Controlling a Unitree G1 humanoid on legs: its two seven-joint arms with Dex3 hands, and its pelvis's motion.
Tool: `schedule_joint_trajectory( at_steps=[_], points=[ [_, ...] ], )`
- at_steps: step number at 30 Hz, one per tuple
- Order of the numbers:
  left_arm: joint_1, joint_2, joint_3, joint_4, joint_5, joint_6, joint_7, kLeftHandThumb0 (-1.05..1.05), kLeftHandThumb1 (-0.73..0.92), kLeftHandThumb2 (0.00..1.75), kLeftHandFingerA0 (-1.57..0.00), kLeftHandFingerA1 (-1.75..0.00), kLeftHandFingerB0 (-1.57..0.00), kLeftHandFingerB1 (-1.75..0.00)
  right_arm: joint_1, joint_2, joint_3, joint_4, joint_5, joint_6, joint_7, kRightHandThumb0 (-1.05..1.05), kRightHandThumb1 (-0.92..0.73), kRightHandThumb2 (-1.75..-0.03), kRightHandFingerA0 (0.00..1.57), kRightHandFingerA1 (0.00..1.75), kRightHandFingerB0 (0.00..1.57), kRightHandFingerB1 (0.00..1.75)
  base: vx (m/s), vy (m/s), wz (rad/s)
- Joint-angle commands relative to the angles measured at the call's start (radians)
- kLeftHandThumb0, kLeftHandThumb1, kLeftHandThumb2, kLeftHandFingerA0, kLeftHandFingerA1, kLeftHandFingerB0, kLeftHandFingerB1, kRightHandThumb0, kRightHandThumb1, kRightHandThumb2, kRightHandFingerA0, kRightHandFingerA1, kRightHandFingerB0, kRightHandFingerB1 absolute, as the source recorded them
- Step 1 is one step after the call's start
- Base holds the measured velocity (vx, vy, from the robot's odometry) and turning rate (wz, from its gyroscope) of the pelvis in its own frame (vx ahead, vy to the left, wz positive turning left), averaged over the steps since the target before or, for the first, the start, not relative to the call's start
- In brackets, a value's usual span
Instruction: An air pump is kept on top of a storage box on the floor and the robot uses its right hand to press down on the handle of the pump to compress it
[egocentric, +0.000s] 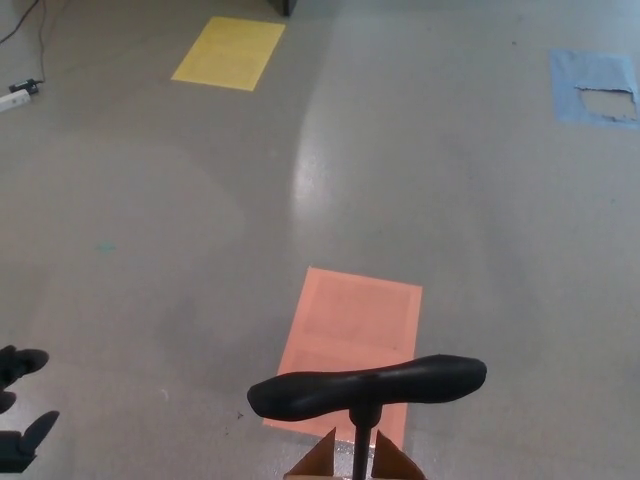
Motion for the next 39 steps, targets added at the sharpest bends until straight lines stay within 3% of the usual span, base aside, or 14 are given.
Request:
schedule_joint_trajectory(
  at_steps=[1,3,10,22,30,39],
  points=[
    [0.021,0.028,-0.005,0.038,0.007,-0.07,-0.044,-0.34,0.53,1.05,0.0,-0.48,0.0,-0.47,-0.215,-0.142,0.232,-0.31,0.171,0.3,0.318,-0.85,-0.79,-1.11,0.06,0.24,0.06,0.19,0.0,0.0,0.0],
    [0.015,0.035,-0.004,0.041,0.006,-0.079,-0.054,-0.35,0.52,1.05,-0.01,-0.48,0.0,-0.47,-0.226,-0.138,0.28,-0.307,0.146,0.316,0.333,-0.92,-0.85,-1.16,0.03,0.15,0.03,0.12,0.0,0.0,0.0],
    [0.026,0.034,0.01,0.062,-0.012,-0.106,-0.081,-0.35,0.5,1.04,-0.01,-0.49,0.0,-0.48,-0.223,-0.124,0.386,-0.303,0.111,0.352,0.363,-0.9,-0.86,-1.18,0.0,0.11,0.0,0.1,0.0,0.0,0.0],
    [0.041,0.017,0.021,0.058,-0.015,-0.078,-0.042,-0.34,0.49,1.02,-0.01,-0.48,0.0,-0.47,-0.126,-0.086,0.575,-0.28,0.0,0.364,0.375,-0.9,-0.84,-1.18,0.0,0.16,0.0,0.15,0.0,0.0,0.0],
    [0.025,0.041,0.013,0.075,0.003,-0.109,-0.056,-0.33,0.58,1.1,-0.01,-0.48,0.0,-0.48,-0.072,-0.049,0.658,-0.127,-0.116,0.334,0.373,-0.86,-0.85,-1.18,0.0,0.18,0.0,0.16,0.0,0.0,0.0],
    [0.013,0.041,0.021,0.069,-0.002,-0.111,-0.048,-0.35,0.55,1.08,0.0,-0.47,0.0,-0.47,-0.018,0.002,0.67,0.068,-0.204,0.289,0.365,-0.87,-0.82,-1.17,0.0,0.16,0.0,0.13,0.0,0.0,0.0]
  ],
)
